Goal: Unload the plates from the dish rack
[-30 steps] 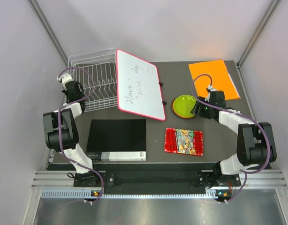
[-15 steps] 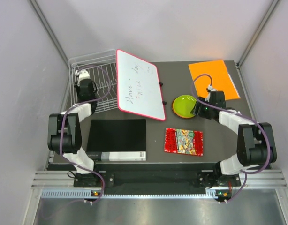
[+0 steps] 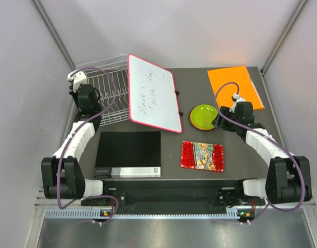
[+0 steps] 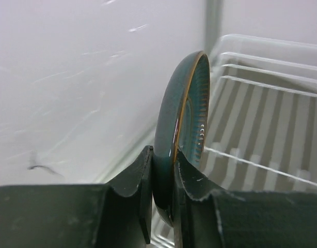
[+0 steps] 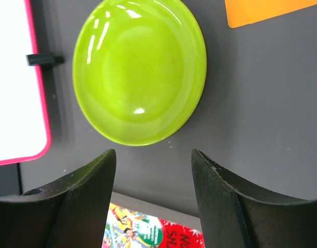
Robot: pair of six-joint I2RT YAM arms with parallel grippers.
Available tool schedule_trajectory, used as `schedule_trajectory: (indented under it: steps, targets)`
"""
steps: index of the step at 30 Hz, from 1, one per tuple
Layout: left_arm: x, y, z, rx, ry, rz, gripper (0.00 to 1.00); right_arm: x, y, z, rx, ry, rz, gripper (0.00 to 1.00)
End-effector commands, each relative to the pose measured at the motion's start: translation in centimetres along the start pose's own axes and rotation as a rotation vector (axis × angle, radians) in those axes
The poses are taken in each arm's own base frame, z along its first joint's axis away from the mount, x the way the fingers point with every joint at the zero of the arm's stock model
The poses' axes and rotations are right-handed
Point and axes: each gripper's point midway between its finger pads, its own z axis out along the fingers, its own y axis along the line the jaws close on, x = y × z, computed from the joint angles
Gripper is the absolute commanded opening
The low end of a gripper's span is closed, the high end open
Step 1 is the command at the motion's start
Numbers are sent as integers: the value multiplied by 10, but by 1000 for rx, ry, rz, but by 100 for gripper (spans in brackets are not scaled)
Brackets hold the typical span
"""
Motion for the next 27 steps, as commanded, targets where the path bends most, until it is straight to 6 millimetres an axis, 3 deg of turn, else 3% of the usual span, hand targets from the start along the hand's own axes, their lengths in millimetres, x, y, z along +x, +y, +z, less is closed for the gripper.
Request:
schedule_trajectory:
  steps: [1,5,6,8,9,10,12,13,14,15,16,17,19,20,27]
  targets:
    - [-88,-40,-39,311,-68,-353,0,-16,21,-20,-73,-76,12,61]
    - [-129,-84,-92,664,-27,-476,0,-28,51,-41,-211,-145,20,63]
    - [-143,-85,-107,718,-34,-533,0,-27,56,-44,-233,-153,34,63]
    - [-153,-92,-126,818,-26,-582,0,-34,71,-58,-305,-198,27,64]
    - [-160,-101,-149,940,-9,-624,0,-32,76,-61,-329,-200,41,64]
    - [-161,-104,-159,993,6,-644,0,-34,79,-65,-345,-212,44,71]
    - [-160,-120,-189,1151,55,-698,0,-40,89,-75,-386,-248,44,73]
    - [-157,-125,-199,1195,70,-711,0,-42,92,-77,-399,-255,42,74]
    - [-137,-140,-213,1245,131,-712,0,-44,96,-80,-412,-260,39,74]
    - [-129,-147,-223,1289,144,-710,0,-46,101,-82,-431,-267,41,74]
    - [-133,-151,-233,1333,108,-735,0,-46,105,-83,-447,-266,41,74]
    - [-107,-167,-247,1374,192,-747,0,-46,109,-83,-462,-263,46,74]
    - [-99,-181,-267,1456,226,-758,0,-46,122,-85,-505,-266,33,73]
    - [-81,-195,-282,1492,297,-755,0,-44,124,-85,-517,-264,43,73]
    - [-49,-237,-340,1616,411,-708,0,-45,155,-93,-635,-286,44,74]
